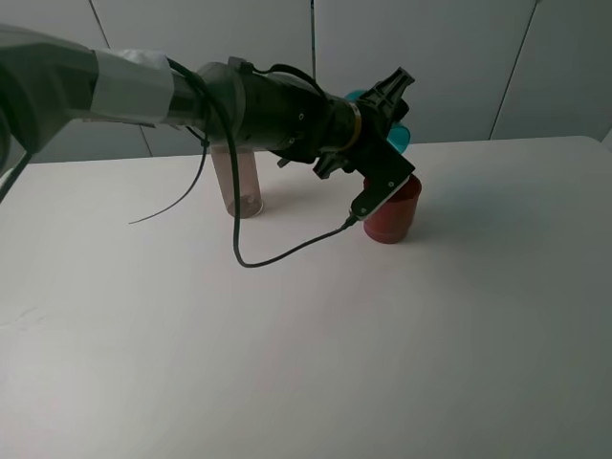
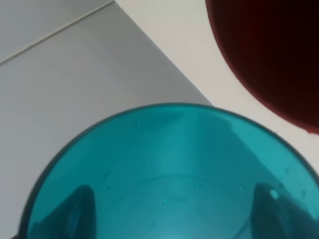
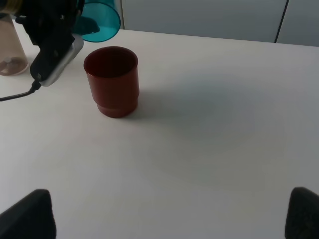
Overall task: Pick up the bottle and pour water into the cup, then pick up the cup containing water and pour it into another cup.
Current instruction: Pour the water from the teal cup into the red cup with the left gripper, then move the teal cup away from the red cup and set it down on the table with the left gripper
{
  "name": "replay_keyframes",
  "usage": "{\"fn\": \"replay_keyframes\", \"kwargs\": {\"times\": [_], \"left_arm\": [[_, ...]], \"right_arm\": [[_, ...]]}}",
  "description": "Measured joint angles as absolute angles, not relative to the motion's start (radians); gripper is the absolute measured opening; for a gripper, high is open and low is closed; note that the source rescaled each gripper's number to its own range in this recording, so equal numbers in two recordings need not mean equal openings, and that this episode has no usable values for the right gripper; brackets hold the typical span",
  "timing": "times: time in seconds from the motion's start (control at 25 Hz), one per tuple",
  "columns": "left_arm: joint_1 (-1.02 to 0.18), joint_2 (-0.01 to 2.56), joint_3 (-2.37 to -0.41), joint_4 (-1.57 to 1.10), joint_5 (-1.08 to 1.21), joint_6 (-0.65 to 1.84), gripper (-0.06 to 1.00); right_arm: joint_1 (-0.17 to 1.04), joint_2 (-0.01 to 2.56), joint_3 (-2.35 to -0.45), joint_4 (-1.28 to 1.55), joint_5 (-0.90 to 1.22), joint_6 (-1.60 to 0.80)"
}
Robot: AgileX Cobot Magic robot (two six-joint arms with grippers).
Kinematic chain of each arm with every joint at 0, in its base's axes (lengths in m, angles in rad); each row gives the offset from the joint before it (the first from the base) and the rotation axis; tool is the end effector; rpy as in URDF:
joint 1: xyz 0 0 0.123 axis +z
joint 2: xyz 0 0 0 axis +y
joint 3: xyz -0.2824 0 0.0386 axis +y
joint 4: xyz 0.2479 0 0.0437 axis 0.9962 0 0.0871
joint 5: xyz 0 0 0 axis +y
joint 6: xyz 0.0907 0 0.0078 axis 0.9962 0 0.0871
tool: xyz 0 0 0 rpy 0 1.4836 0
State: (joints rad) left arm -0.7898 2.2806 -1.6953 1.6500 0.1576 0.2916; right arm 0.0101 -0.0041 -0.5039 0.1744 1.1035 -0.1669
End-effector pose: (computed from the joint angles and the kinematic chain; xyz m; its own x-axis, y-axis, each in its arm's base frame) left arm 0.3788 -0.3618 0.1696 0.6821 0.6190 0.3893 0.0866 -0.5971 0.7975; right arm -0.0086 0.0140 0.2758 -0.4667 -0.0912 -0.8797 -0.1874 0.9823 -0.0025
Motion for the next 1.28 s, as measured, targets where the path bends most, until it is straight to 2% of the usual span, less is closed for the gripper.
{"fn": "replay_keyframes", "kwargs": {"times": [0.56, 0.88, 1.28], "left_arm": [[-0.797, 2.281, -1.696, 1.628, 0.158, 0.320, 0.14], [-0.797, 2.243, -1.696, 1.551, 0.165, 0.076, 0.14], [-0.790, 2.063, -1.601, 1.226, 0.139, -0.036, 0.14]], "right_arm": [[0.010, -0.004, -0.504, 0.174, 1.104, -0.167], [0.010, -0.004, -0.504, 0.174, 1.104, -0.167], [0.010, -0.004, -0.504, 0.174, 1.104, -0.167]]}}
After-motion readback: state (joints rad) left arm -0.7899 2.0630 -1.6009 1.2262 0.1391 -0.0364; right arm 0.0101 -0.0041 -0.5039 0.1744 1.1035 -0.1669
